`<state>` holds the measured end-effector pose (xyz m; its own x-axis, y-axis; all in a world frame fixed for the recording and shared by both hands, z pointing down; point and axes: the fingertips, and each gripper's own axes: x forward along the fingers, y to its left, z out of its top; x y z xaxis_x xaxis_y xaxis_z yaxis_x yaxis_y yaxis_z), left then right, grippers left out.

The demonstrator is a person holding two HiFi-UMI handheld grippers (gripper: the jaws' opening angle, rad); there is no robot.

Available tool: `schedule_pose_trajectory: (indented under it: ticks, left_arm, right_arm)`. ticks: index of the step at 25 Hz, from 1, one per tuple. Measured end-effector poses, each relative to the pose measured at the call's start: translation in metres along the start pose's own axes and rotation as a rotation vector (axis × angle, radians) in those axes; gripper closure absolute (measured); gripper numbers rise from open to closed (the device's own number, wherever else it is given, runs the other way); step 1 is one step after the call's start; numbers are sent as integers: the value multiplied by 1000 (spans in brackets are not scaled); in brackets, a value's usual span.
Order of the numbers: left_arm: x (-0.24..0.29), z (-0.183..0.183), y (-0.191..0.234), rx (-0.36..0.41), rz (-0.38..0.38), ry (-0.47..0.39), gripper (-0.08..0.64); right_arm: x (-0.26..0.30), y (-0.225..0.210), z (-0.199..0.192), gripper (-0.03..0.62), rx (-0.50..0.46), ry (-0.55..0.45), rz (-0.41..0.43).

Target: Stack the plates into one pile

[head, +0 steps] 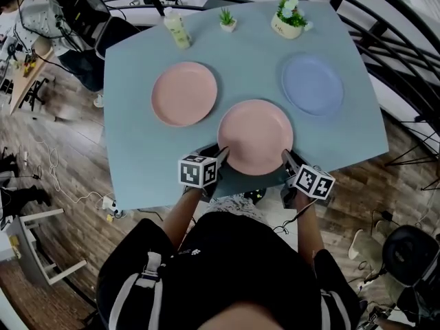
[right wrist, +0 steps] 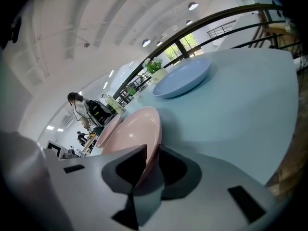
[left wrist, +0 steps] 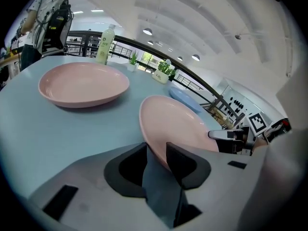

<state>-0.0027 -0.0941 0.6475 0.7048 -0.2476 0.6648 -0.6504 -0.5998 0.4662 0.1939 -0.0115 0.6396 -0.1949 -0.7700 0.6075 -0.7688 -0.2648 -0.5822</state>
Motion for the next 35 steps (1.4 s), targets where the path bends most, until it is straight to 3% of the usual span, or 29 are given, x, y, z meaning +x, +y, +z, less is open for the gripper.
schedule_pose_trajectory:
  ticks: [11, 17, 23, 35]
  left_arm:
    - [-16, -7, -13, -18, 9, -17, 439]
    - [-28, -9, -11, -29, 52, -42, 443]
    - [-44, -14, -7, -70, 79, -75, 445]
    - [-71, 35, 28, -121, 122, -185, 446]
  right_arm:
    - [-16, 2, -12, 511, 33, -5, 29]
    - [-14, 6, -19, 511, 75, -7, 90]
    - [-12, 21, -15, 511, 49, 0, 137]
    - [21, 78, 31, 512, -16, -15, 220]
